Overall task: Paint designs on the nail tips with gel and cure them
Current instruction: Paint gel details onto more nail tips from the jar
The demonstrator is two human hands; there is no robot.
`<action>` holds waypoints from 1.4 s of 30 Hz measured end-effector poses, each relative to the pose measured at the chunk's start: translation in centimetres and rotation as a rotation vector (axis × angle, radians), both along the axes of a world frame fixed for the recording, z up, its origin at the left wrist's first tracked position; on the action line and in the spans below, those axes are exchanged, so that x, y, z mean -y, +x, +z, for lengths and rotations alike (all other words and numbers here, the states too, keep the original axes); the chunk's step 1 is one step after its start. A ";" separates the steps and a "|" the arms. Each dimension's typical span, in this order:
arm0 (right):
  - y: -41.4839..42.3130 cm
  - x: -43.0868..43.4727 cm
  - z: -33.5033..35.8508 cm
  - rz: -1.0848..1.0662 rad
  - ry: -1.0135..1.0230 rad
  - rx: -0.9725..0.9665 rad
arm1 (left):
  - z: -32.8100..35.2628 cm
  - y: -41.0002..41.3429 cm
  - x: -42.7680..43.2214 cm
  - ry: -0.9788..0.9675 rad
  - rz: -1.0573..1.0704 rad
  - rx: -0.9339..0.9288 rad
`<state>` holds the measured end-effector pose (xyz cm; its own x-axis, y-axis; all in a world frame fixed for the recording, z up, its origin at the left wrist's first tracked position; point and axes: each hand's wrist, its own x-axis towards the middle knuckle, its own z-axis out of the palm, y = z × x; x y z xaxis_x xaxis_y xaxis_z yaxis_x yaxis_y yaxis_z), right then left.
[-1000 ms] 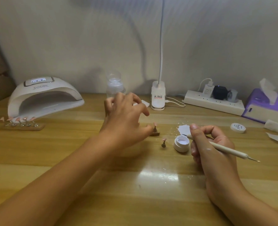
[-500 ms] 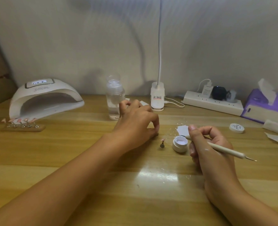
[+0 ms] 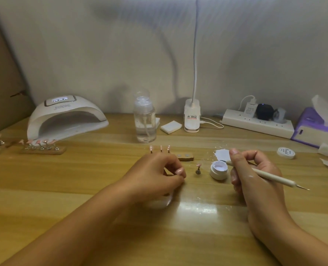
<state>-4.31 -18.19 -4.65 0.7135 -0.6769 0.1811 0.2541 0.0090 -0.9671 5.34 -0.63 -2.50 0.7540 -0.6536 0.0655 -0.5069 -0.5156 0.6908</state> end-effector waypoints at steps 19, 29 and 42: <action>0.1 -0.2 0.1 0.005 0.006 0.017 | -1.9 -0.7 4.4 0.090 0.177 0.347; 0.1 0.0 0.0 0.016 0.019 0.018 | 0.4 2.5 8.0 0.173 0.240 0.430; 0.0 0.2 0.1 0.009 0.041 0.065 | -0.2 0.9 6.3 0.131 0.164 0.562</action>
<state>-4.27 -18.40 -4.56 0.7071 -0.6784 0.1993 0.3162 0.0512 -0.9473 6.23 -6.89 -2.66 0.7190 -0.5611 0.4102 -0.6826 -0.6811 0.2650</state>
